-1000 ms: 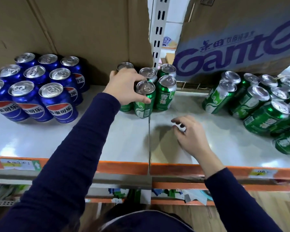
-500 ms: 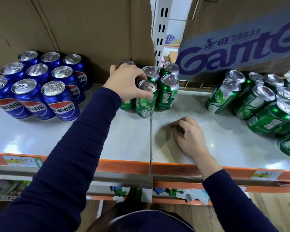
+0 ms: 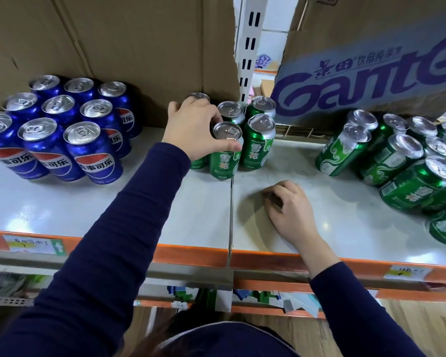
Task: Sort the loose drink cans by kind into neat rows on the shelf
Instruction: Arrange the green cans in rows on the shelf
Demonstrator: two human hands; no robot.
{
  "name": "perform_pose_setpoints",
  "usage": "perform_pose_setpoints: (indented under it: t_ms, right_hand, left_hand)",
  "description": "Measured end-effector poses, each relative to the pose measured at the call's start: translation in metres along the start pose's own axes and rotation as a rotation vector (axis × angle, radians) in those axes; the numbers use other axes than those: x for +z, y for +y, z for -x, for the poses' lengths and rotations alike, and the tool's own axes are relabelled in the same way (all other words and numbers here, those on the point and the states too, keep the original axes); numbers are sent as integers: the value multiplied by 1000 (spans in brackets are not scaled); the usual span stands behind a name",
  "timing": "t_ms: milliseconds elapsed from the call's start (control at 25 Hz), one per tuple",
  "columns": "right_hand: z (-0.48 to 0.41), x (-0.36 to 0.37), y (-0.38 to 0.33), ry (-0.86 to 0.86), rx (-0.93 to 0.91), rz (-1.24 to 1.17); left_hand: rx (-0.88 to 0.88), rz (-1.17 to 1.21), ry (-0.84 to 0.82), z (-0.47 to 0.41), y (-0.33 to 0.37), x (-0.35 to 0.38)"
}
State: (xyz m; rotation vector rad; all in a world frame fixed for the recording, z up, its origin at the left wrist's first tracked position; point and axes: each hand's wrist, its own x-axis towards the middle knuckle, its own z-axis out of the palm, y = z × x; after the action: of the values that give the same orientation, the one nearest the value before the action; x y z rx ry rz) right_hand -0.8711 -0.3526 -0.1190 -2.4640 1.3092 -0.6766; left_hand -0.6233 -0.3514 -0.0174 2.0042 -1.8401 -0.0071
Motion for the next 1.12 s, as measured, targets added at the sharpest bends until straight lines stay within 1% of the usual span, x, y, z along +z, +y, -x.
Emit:
perform_pose_setpoints:
  t_ms: [120, 240, 400, 600, 760, 880, 960, 1040, 1120]
  right_hand:
    - [0, -1, 0, -1, -4, -3]
    - [0, -1, 0, -7, -5, 5]
    - [0, 0, 1, -11, -2, 11]
    - [0, 1, 0, 0, -5, 12]
    - [0, 2, 1, -11, 6, 17]
    - [1, 2, 0, -14, 3, 8]
    - [1, 0, 0, -29, 17, -23]
    - [-6, -7, -2, -52, 54, -107]
    - [-25, -18, -7, 18, 87, -210]
  left_hand:
    - [-19, 15, 7, 3, -1, 4]
    - [-6, 10, 5, 3, -2, 4]
    - [15, 2, 42, 4, -1, 6]
    - [-6, 40, 47, 9, 0, 8]
    - [26, 22, 81, 13, 0, 8]
    - [26, 35, 73, 13, 0, 5]
    - [29, 31, 54, 12, 0, 3]
    - [44, 42, 41, 10, -1, 1]
    - [50, 93, 64, 8, -2, -1]
